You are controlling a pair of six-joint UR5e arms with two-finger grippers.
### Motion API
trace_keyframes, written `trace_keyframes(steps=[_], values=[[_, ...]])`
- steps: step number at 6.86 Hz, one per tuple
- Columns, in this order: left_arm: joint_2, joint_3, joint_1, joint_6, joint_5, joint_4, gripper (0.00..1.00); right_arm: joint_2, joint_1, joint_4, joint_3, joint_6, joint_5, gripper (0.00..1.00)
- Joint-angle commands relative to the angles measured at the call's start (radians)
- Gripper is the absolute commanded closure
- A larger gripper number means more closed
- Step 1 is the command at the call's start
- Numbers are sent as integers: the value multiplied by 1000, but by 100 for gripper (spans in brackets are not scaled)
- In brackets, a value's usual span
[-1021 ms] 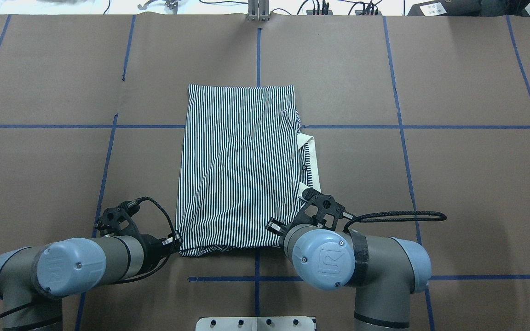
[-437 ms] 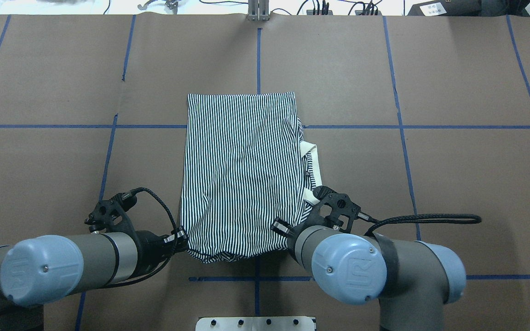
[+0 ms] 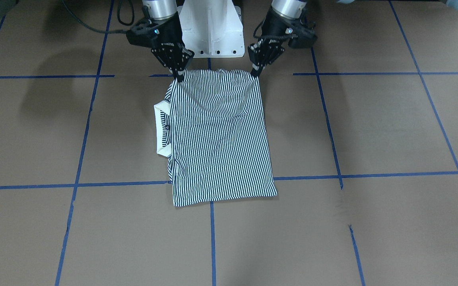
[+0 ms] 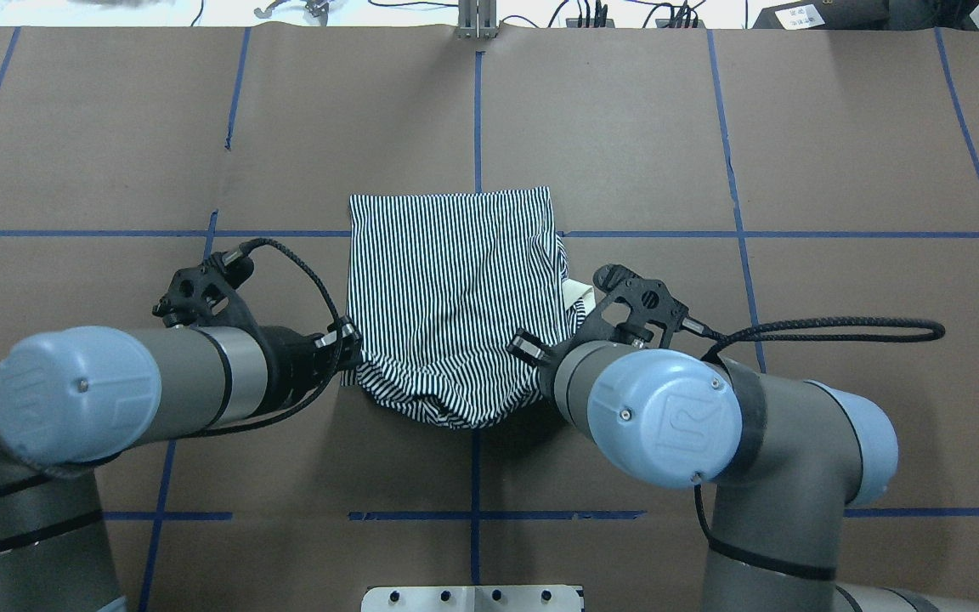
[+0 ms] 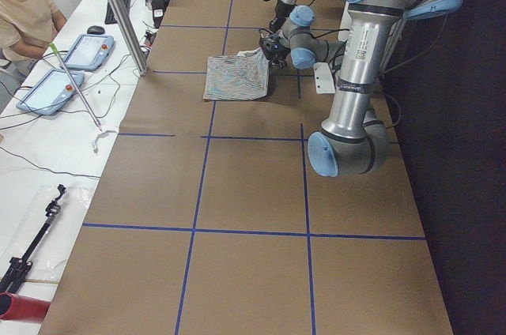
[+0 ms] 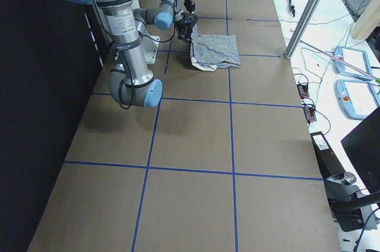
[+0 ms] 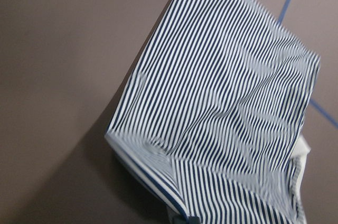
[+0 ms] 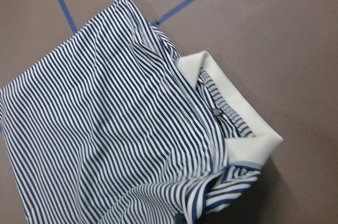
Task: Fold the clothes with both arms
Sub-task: 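Grasp the near shirt edge with both grippers and fold it away from the robot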
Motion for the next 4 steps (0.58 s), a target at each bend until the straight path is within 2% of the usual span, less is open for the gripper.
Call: trace_keyframes(steps=[1,3,4], values=[[-44,84,-101,80,-19,4,100,70,124,80,-154,-54,86,100],[-56,110,-104,87,-19,-1,100,133,150,126,-278,-54,91,100],[-76,154,-104,87,-15,-8,100,139,179,126,-294,-66,129,100]])
